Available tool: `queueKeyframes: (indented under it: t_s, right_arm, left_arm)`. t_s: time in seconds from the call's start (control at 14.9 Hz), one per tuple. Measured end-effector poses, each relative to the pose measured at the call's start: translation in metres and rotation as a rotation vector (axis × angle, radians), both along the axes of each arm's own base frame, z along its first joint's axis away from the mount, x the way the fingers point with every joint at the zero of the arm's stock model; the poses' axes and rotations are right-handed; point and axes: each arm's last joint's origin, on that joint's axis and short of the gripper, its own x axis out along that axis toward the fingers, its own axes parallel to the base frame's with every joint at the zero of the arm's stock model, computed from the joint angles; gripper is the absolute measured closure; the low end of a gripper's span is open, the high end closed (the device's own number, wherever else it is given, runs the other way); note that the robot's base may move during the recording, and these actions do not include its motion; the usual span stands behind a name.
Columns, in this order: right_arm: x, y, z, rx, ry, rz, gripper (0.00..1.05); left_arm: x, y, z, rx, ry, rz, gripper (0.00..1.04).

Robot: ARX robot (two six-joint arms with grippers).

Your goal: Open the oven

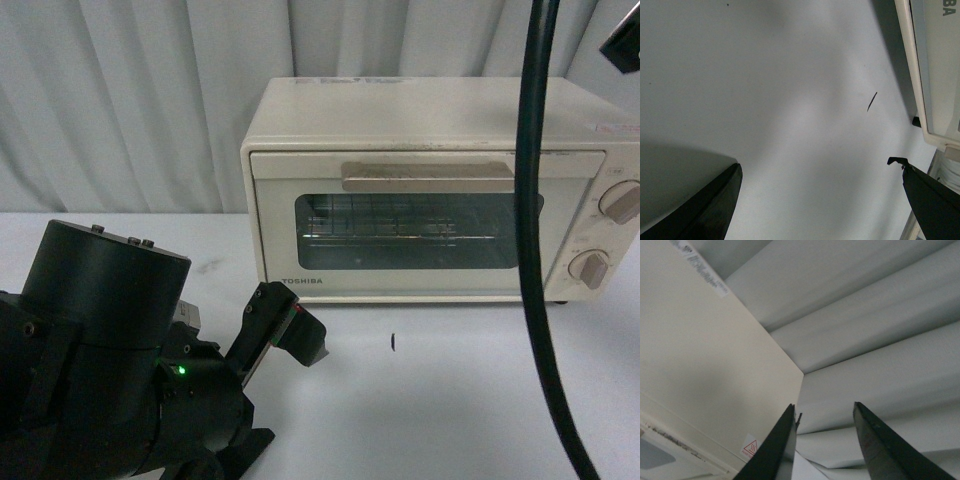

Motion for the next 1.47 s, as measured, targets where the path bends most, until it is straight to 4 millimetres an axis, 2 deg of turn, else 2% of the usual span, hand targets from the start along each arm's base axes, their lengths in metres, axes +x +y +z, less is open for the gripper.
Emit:
queueKeyframes:
  t_s: [0.27,0.67,0.94,1.0,1.14,1.47]
  right_arm:
    - [0.003,0.004,-0.012,-0.180,0.055,0.149,1.01]
    - [0.001,0.016,-0.060,-0.341,0.196,0.331,1.03]
    - [0.004,0.025,-0.076,-0.353,0.242,0.372,1.03]
    - [0.007,0.025,-0.086,-0.357,0.283,0.381,1.03]
    - [0.020,0.031,-0.090,-0.345,0.290,0.418,1.03]
    - [0.033,0.030,-0.093,-0.316,0.295,0.448,1.03]
  left_arm:
    - [0.000,0.000,0.000,0.000,0.000,0.000,0.07]
    - [0.000,0.000,0.000,-0.001,0.000,0.000,0.07]
    - [0.000,0.000,0.000,0.000,0.000,0.000,0.07]
    - [0.000,0.000,0.000,0.000,0.000,0.000,0.07]
    - [0.000,0.000,0.000,-0.001,0.000,0.000,0.07]
    - [0.000,0.000,0.000,0.000,0.000,0.000,0.07]
